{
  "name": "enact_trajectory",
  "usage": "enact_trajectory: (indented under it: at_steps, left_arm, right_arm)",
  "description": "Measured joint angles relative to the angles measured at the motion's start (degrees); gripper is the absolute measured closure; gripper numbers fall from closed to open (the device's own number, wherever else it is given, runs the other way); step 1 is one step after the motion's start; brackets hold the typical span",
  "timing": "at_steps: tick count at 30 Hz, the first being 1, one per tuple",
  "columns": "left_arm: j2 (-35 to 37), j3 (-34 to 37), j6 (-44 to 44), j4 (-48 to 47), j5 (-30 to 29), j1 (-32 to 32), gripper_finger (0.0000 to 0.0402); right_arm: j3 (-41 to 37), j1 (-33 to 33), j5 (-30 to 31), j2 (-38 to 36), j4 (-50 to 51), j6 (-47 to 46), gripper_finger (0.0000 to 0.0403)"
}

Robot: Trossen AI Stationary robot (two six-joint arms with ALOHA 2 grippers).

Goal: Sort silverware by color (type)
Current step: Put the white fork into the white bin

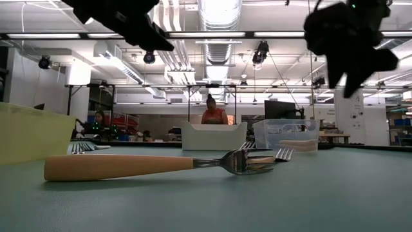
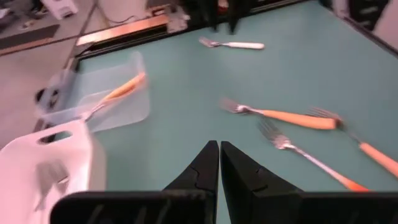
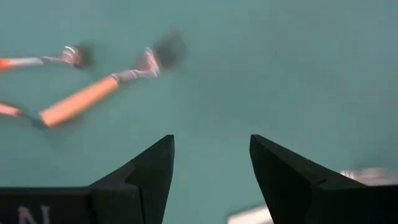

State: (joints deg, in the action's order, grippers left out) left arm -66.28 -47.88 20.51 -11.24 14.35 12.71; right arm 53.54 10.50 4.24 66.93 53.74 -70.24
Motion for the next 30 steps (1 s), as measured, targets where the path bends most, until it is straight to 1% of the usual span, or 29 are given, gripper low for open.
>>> enact_trajectory:
  at_steps: [4,8,11,13,16,23,27,30]
  left_arm:
    - [0.7,1.8,0.3,4.2,0.2,2.3,0.0402]
    - [1.3,4.1,2.1,9.0,0.2,2.5,0.0402]
    - [1.5,6.7,2.5,14.3,0.2,2.5,0.0402]
    - [1.6,8.2,3.9,18.2,0.2,2.5,0.0402]
    - [1.8,8.4,6.6,21.8,-0.4,2.6,0.0402]
    - [3.0,6.7,7.8,20.5,-4.7,2.8,0.0402]
    - [4.1,8.1,7.5,20.0,-7.6,2.8,0.0402]
    - [4.7,8.7,7.4,19.2,-7.9,2.8,0.0402]
  right_arm:
    - [-4.3,-0.1,-4.4,-0.1,0.2,-4.7,0.0202]
    - [-9.4,0.0,-10.4,-0.3,0.3,-8.2,0.0202]
    - [-13.6,-0.1,-13.3,-1.4,0.4,-10.9,0.0202]
    - [-16.6,-0.4,-14.0,-2.8,0.4,-13.2,0.0202]
    - [-20.3,-0.7,-14.8,-5.7,0.3,-18.2,0.0202]
    - [-25.1,-0.6,-14.9,-11.3,-0.8,-27.3,0.0202]
    - [-26.5,-0.7,-14.6,-11.2,-3.2,-29.3,0.0202]
    - [-26.6,-0.6,-14.7,-10.1,-3.2,-29.5,0.0202]
